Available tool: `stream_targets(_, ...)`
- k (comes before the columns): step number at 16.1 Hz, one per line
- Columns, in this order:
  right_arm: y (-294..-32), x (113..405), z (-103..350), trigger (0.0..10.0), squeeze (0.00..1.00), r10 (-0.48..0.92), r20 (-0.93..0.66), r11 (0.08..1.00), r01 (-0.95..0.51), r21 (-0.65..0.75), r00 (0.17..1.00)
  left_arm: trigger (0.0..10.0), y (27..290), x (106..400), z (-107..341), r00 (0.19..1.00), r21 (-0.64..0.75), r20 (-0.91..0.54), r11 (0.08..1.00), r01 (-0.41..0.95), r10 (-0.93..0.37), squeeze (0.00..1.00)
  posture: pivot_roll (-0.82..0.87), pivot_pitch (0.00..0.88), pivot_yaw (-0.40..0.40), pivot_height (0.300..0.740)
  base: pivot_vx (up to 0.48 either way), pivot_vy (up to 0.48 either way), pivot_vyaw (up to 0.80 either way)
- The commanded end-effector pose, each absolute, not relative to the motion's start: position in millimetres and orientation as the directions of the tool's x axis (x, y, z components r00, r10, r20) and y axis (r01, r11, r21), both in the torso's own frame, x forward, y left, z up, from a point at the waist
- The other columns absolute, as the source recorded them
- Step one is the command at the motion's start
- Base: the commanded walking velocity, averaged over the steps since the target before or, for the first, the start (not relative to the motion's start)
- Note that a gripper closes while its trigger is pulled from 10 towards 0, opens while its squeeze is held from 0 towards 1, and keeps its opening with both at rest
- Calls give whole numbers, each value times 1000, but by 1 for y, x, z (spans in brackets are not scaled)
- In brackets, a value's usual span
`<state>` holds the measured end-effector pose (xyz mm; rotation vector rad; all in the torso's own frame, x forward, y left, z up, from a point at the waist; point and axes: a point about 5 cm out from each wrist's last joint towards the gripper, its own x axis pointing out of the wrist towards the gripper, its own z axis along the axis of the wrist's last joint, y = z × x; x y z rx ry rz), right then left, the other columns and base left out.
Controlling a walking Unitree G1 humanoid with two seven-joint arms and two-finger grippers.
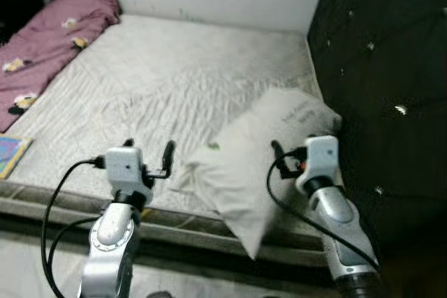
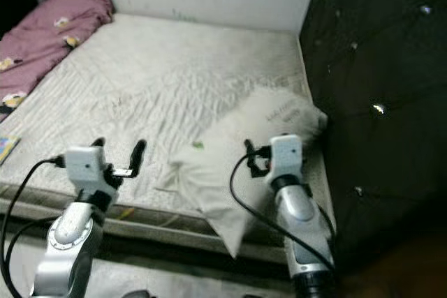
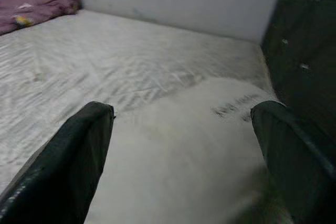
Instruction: Clean up the room
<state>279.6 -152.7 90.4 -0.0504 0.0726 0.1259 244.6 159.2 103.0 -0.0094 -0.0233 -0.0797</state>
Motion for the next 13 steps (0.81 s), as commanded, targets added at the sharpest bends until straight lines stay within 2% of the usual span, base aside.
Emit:
stream_targets(1, -152, 281, 94, 10000, 0, 124, -60, 991, -126, -41, 990, 10000, 165, 244, 104, 999, 14, 16, 999, 41, -41, 0, 7, 0, -25, 740, 0, 0, -800)
stream_targets(3, -155, 278, 89, 10000, 0, 93, -67, 995, -96, -31, 993, 10000, 170, 237, 94, 998, -83, -50, 996, 27, -31, 0, -1, 0, -1, 740, 0, 0, -675)
stream_targets(4, -158, 276, 88, 10000, 0, 72, -71, 997, -74, -22, 995, 10000, 174, 232, 88, 997, -151, -78, 989, -10, -2, 0, 0, 0, 5, 740, 0, 0, 0)
stream_targets(7, -160, 275, 91, 10000, 0, 31, -55, 999, -32, -21, 998, 10000, 173, 231, 91, 999, -82, -49, 997, -3, -1, 0, -7, 0, 27, 740, 0, 0, 0)
stream_targets(11, -164, 276, 90, 10000, 0, -55, -90, 998, 52, -38, 994, 10000, 169, 244, 104, 999, -55, 12, 998, 38, -37, 0, 3, 0, 5, 740, 0, 0, 0)
stream_targets(13, -154, 274, 90, 10000, 0, 12, -75, 1000, -12, -8, 997, 10000, 174, 242, 100, 1000, -38, -13, 999, -19, 19, 0, 2, 0, 14, 740, 0, 0, 0)
